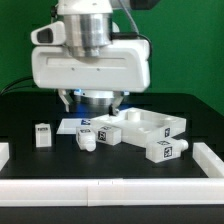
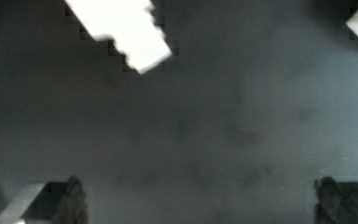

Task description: Assemble one leg

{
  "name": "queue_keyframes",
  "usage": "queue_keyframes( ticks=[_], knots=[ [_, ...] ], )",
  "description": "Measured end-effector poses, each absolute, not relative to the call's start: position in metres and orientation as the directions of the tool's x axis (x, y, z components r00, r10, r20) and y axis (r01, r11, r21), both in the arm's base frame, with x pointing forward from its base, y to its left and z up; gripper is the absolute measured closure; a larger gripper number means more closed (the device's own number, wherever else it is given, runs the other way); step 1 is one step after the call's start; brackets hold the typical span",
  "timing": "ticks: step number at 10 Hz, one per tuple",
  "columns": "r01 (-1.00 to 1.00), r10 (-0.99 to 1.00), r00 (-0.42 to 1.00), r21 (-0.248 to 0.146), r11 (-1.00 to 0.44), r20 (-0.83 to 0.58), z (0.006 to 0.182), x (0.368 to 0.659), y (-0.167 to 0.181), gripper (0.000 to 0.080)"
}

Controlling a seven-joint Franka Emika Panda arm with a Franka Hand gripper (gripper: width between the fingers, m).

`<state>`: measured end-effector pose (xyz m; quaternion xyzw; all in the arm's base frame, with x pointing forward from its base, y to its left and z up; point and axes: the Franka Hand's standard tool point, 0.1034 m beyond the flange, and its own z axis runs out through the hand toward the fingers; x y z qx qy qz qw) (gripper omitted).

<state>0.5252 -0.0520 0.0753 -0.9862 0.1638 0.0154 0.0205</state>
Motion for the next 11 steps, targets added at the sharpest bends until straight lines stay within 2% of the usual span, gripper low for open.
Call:
queue_keyframes(
  ticks=[5, 7, 9, 11],
  knots=[
    [-0.322, -0.321, 0.946, -0.038, -0.946, -0.035, 0.077, 0.527, -0.047, 0.0151],
    [-0.526, -0.524, 0.850, -0.035, -0.850, -0.062, 0.079, 0.538, 0.001, 0.0151],
    [-0.645, -0.642, 0.764, -0.038, -0.763, -0.071, 0.059, 0.547, 0.027, 0.0151],
    [-0.649, -0.646, 0.760, -0.030, -0.760, -0.072, 0.047, 0.547, 0.050, 0.0151]
  ],
)
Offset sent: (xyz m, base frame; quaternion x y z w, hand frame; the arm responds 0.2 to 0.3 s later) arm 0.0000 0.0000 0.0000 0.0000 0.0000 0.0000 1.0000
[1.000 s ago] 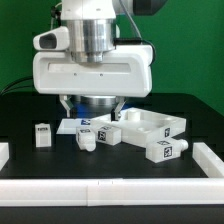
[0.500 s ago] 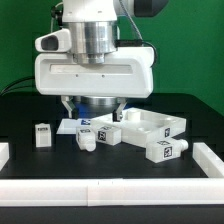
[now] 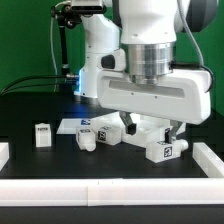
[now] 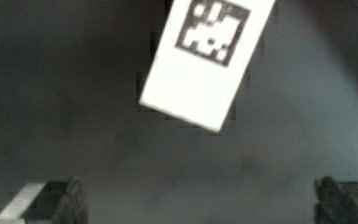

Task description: Assemble one leg

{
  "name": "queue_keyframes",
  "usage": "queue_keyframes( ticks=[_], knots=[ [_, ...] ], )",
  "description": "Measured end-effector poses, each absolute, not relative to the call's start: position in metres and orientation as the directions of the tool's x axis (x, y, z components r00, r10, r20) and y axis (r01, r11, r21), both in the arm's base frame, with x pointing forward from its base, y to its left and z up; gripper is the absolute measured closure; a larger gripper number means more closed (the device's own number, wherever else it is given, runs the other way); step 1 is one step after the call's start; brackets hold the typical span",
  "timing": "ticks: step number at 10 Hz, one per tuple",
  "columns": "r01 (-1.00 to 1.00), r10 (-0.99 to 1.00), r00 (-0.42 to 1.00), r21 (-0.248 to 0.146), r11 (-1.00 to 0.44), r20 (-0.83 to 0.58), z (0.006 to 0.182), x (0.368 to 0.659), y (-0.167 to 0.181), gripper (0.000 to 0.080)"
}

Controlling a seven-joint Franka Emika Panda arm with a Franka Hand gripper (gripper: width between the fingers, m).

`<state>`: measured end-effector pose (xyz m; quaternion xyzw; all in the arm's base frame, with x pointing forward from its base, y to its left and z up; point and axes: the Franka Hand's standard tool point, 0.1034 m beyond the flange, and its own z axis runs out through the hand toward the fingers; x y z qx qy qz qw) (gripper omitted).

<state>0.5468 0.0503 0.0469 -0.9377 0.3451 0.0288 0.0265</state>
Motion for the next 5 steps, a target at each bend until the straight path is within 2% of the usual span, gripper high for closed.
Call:
queue_keyframes(
  ticks=[1, 5],
  knots=[
    [-0.644, -0.642, 0.764, -0.039, -0.764, -0.056, 0.043, 0.547, 0.055, 0.0151],
    [-0.624, -0.622, 0.780, -0.018, -0.781, -0.065, 0.019, 0.536, 0.072, 0.0151]
  ],
)
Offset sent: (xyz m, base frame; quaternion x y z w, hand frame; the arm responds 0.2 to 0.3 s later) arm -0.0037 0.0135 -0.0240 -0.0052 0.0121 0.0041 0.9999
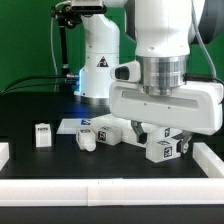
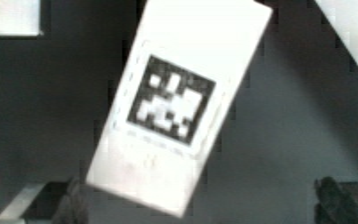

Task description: Assemble one leg

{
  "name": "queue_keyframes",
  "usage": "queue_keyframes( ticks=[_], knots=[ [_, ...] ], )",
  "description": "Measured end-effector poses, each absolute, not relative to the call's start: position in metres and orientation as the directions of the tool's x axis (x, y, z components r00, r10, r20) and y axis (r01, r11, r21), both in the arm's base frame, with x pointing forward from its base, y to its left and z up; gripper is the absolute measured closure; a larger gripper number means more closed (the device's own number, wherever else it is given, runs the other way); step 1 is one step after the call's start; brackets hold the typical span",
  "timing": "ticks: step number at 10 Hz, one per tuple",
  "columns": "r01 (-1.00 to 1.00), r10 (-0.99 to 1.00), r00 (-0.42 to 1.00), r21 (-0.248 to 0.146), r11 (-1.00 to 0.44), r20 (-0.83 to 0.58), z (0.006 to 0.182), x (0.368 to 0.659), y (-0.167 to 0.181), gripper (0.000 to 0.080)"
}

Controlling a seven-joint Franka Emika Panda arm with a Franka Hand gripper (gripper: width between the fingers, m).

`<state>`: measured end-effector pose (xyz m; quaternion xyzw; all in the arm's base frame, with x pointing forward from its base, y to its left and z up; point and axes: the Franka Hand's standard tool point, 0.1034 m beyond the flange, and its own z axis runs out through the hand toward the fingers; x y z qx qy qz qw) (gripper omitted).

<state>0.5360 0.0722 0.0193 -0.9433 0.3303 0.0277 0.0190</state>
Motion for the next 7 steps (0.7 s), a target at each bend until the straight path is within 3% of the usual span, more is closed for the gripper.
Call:
queue_keyframes(
  ticks=[5, 6, 7],
  knots=[
    [-0.609, -0.607, 0.791, -0.002, -0.793, -0.078, 0.0078, 0.5280, 0.0811, 0.0151],
    [-0.609, -0.607, 0.791, -0.002, -0.793, -0.078, 0.0078, 0.5280, 0.0811, 0.0265],
    [-0.609, -0.607, 0.791, -0.002, -0.793, -0.078, 0.0078, 0.5280, 0.0811, 0.0265]
  ],
)
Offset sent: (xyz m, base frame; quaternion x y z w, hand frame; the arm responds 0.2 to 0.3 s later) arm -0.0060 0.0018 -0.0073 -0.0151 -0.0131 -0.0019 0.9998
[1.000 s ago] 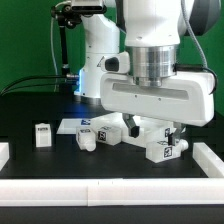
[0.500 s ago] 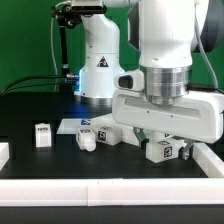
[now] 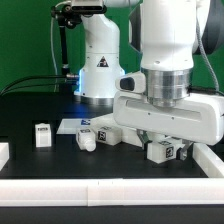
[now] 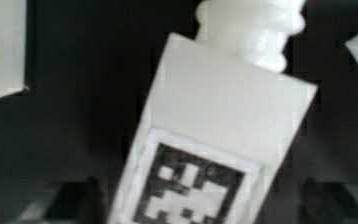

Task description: Assemble one leg

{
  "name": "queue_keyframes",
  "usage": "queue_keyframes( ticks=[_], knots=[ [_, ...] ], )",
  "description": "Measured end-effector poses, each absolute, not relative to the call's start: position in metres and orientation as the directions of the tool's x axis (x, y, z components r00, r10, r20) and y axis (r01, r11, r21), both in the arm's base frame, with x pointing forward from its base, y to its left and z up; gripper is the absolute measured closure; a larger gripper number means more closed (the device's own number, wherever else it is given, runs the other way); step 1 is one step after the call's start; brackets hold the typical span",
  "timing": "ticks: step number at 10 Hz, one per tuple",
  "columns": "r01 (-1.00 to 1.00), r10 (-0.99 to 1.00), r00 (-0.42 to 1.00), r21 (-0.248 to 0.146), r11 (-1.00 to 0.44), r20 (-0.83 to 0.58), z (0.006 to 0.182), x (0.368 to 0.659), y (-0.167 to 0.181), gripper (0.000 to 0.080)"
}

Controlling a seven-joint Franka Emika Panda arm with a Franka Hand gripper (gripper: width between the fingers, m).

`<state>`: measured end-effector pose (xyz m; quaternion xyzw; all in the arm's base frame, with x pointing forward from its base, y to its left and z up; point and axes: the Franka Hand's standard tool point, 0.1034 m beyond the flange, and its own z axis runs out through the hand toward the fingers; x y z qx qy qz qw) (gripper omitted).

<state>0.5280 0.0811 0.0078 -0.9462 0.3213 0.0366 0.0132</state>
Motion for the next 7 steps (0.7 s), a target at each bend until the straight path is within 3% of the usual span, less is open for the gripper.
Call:
queue_keyframes(
  ticks=[2, 3, 5, 7],
  knots=[
    [-0.609, -0.607, 0.791, -0.002, -0.793, -0.077, 0.008, 0.528, 0.081, 0.0515],
    [-0.564, -0.562, 0.823, -0.010, -0.825, -0.080, 0.012, 0.531, 0.076, 0.0515],
    [-0.494, -0.489, 0.869, -0.058, -0.868, -0.075, 0.059, 0.549, 0.026, 0.0515],
    [-0.385, -0.382, 0.923, -0.101, -0.917, -0.047, 0.102, 0.538, -0.017, 0.0515]
  ],
)
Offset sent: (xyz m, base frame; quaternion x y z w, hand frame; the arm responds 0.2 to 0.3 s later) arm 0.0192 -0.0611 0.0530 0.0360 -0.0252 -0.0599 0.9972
